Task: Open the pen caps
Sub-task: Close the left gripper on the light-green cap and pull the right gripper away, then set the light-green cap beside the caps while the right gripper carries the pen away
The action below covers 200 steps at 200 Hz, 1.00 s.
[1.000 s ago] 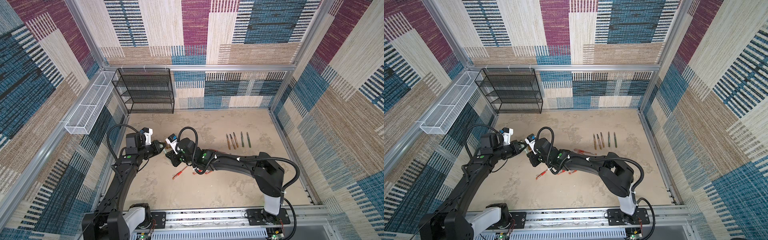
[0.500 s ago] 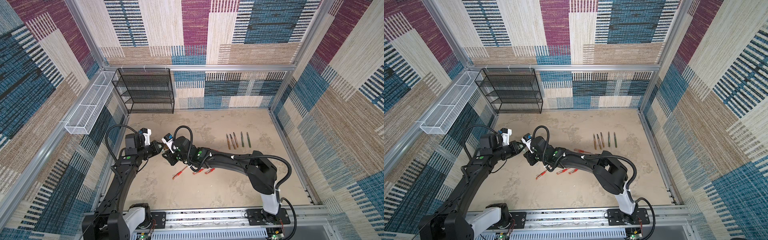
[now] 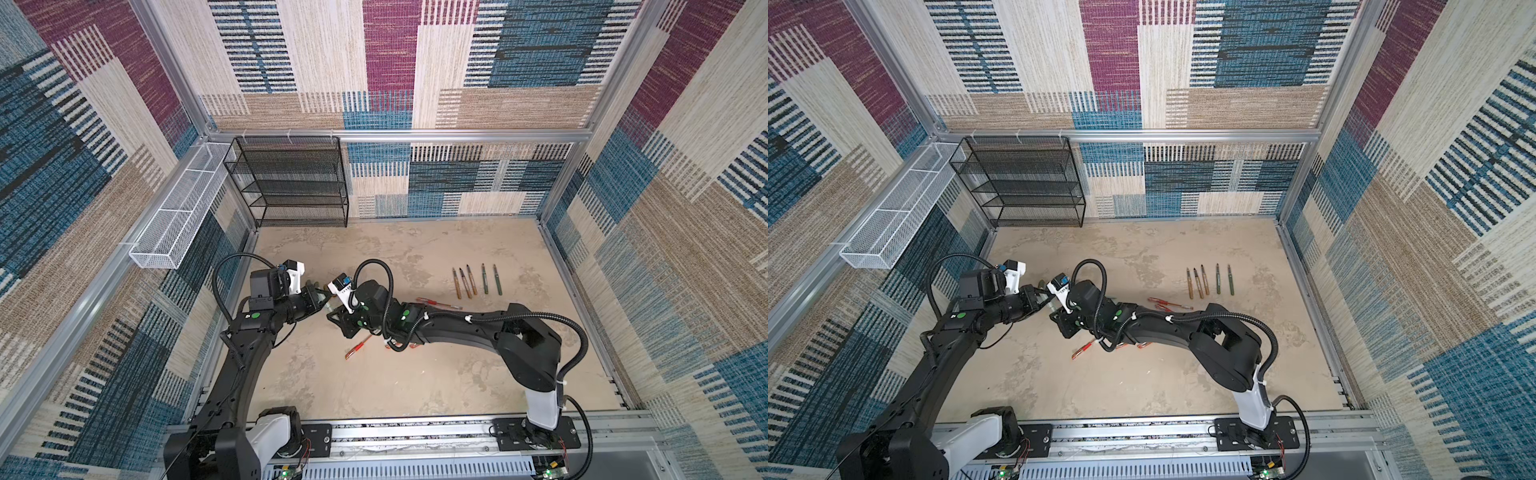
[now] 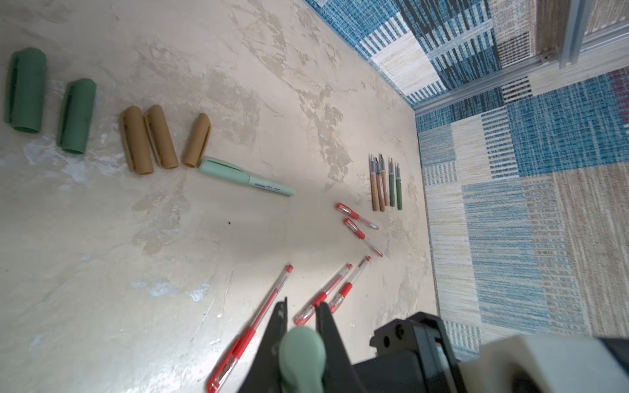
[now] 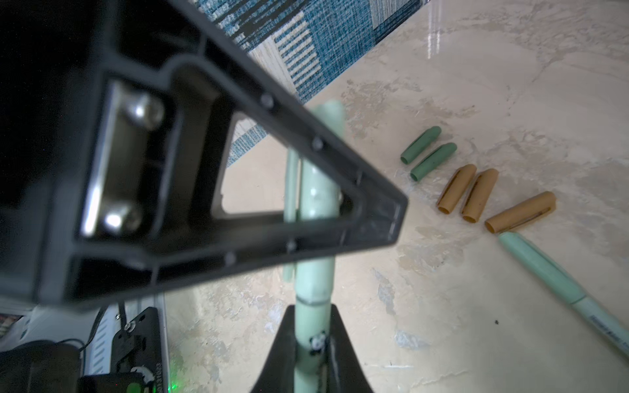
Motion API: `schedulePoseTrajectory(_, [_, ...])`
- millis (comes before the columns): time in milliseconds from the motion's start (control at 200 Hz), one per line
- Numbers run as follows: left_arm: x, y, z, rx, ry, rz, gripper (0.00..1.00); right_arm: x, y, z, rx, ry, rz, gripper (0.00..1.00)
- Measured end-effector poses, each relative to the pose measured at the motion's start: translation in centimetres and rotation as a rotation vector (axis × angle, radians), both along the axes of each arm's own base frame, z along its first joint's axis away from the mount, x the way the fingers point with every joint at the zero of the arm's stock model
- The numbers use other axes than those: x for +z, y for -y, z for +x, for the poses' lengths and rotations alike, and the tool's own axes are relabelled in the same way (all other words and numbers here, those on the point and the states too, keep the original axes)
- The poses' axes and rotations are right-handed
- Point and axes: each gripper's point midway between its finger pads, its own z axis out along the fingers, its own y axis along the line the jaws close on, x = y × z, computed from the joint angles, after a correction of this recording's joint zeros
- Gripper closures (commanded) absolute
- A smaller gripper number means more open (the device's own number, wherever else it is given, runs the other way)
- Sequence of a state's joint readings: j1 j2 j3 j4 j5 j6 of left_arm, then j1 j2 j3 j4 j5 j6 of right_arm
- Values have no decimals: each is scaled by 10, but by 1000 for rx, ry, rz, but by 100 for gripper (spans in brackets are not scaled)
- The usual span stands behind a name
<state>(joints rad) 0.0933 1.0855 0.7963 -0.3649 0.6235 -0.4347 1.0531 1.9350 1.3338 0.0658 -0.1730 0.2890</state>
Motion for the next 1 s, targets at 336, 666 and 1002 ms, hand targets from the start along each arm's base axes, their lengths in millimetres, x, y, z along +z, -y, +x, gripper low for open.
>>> schedulePoseTrajectory(336, [12,-70,24,249,26,199,100,-37,41,-20,-25,-72,-102,100])
schedulePoseTrajectory(666, [-24,-96,53,177,-68,419,100,-25,97,-1,-154,-74,-88,100])
schedulePoseTrajectory(1002, [-92,-118,81,65,-317,549,99,-11,150,9,-250,-65,-76,100])
